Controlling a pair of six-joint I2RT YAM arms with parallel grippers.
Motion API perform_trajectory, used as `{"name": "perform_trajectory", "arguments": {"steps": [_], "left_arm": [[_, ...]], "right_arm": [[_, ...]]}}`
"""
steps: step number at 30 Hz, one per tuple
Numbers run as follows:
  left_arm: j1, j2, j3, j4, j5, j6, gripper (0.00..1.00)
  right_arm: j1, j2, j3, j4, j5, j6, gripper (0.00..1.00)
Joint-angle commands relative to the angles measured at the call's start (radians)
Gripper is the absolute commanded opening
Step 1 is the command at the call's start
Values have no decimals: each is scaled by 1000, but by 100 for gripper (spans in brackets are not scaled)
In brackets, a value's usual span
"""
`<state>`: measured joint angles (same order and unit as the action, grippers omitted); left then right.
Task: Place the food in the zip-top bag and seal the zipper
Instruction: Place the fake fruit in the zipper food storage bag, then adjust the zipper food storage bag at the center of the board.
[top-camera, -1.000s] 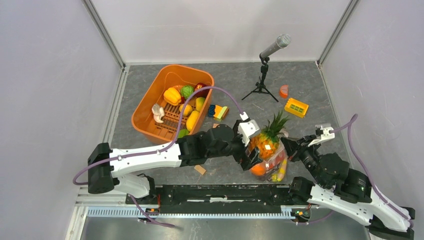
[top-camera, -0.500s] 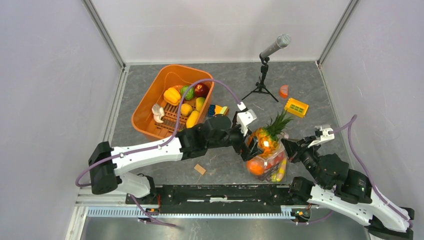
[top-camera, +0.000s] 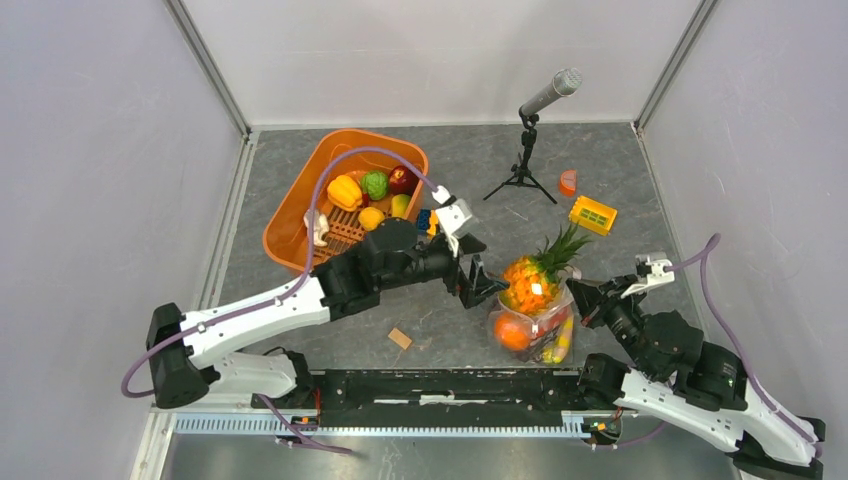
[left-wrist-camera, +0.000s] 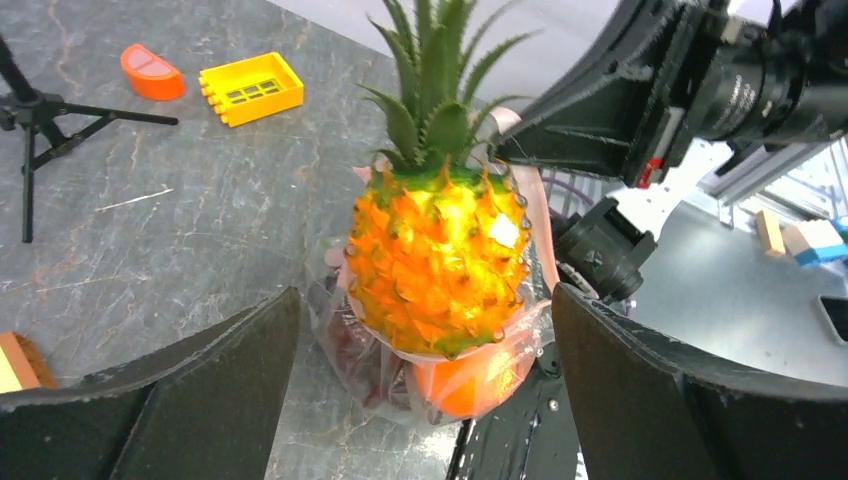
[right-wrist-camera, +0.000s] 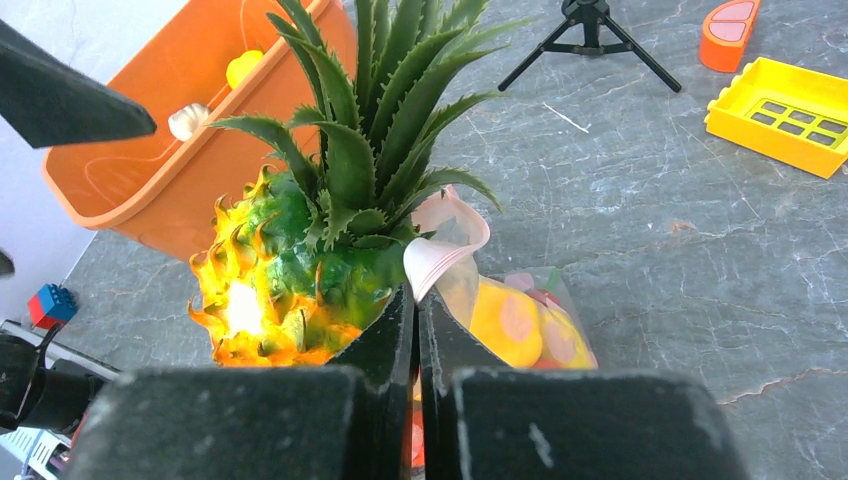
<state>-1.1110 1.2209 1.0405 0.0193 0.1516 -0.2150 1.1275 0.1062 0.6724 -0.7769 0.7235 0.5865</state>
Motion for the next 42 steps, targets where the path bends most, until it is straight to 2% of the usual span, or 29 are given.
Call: {"name": "perform_trajectory", "arguments": {"steps": [1,3,5,9,13,15,25,27,29,33,34,42], "left_arm": [[86,1,-27,31,-24,-124,100],[153,26,-48,34,8,-222,100],[204,58,-68,55,98,-303,98],[228,130,-99,118,226,-409,98],[259,186,-196,443,388,-627,100],[268,223,-212,550,440,-708,100],[273,363,-264,970,553,-1005,100],[271,366,-263,940,569,-991,100],[264,340,-260,816,554,-905,100],[209,285,-185,376,465,-636,100],[198,282,-175,328,444,-601,100],[174,325,-170,490,491,-673,100]], "right_arm": [[0,-13,-10,5,1,-7,2],[1,-11,-10,-3,-8,-11,2],[0,-13,-11,-14,-11,-10,2],[1,-40,-23,-9,-8,-10,1],[0,-60,-30,-2,-5,-9,1],[0,-62,-31,-2,-8,-8,1],[0,-22,-43,8,-26,-18,1],[0,-20,-43,14,-28,-20,2],[0,-23,-42,16,-26,-20,2],[0,-36,-43,35,-23,-28,2],[0,-39,-46,40,-24,-30,2],[0,-34,-50,49,-38,-38,2]]}}
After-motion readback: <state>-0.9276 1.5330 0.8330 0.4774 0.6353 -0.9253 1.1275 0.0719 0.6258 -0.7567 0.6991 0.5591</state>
